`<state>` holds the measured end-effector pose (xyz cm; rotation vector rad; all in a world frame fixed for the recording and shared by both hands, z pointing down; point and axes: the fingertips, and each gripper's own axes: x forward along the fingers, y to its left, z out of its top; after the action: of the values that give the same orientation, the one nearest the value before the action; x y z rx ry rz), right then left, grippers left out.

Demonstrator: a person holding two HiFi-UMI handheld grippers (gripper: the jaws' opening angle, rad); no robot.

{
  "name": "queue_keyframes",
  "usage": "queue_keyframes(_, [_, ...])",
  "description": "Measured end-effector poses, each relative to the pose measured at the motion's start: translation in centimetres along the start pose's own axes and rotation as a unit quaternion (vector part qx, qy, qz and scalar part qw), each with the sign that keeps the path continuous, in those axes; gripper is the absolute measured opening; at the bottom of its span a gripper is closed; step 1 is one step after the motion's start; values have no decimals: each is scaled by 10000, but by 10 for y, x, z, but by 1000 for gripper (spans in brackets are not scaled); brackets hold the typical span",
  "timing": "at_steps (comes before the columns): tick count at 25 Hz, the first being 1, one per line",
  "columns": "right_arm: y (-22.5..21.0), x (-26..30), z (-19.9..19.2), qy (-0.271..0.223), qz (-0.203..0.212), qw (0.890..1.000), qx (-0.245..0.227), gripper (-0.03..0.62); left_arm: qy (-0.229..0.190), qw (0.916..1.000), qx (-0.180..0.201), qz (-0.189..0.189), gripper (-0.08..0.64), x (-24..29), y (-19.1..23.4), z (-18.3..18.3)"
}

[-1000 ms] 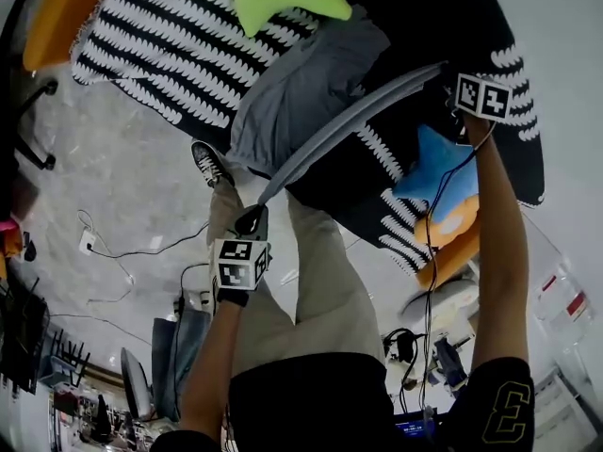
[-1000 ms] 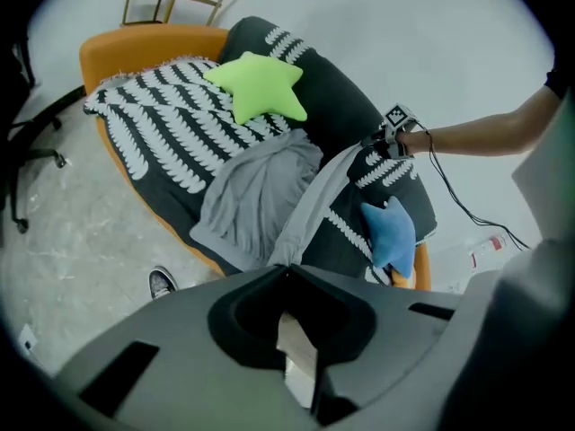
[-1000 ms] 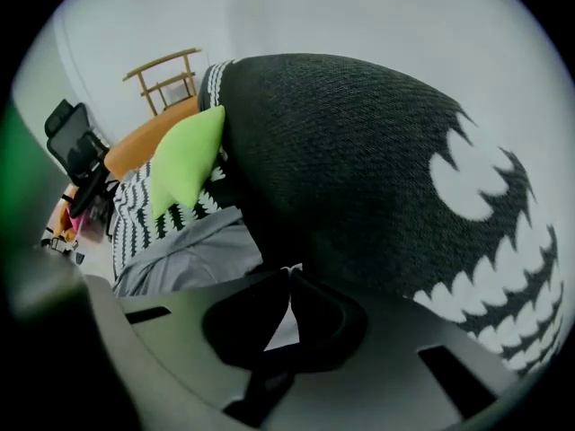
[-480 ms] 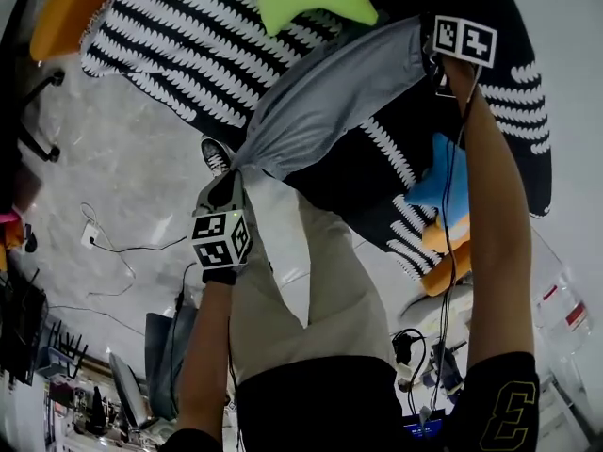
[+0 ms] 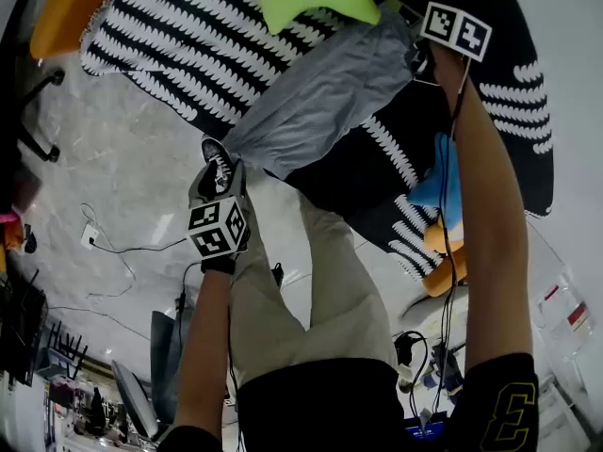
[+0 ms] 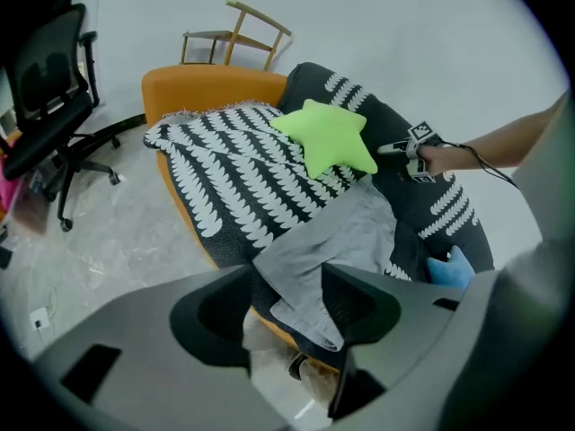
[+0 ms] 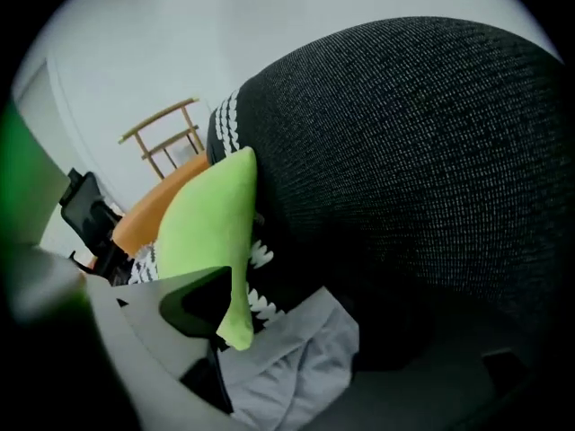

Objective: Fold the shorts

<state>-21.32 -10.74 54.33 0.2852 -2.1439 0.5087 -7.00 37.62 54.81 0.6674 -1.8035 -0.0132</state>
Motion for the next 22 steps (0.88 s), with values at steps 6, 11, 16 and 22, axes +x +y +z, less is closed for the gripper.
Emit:
queue_keyframes(6, [15,-24,29,-721,335,9963,314,460,-121,9981,582,178,285,-6,-2,8])
queue_keyframes(11, [0,-95,-14,-952,397,9912,831,456,58,9915,1266,-279,287,-13,-18,18])
queue_keyframes(16, [-5,-189,-160,-1018,-41,9805,1680,431,229,9544,2795,-1026,301,-21,-34,64])
queue_keyframes(22, [15,-241,-361,-685,-430,9429,3231,393,1017,9123,3670,-1507,305,-5,-61,76])
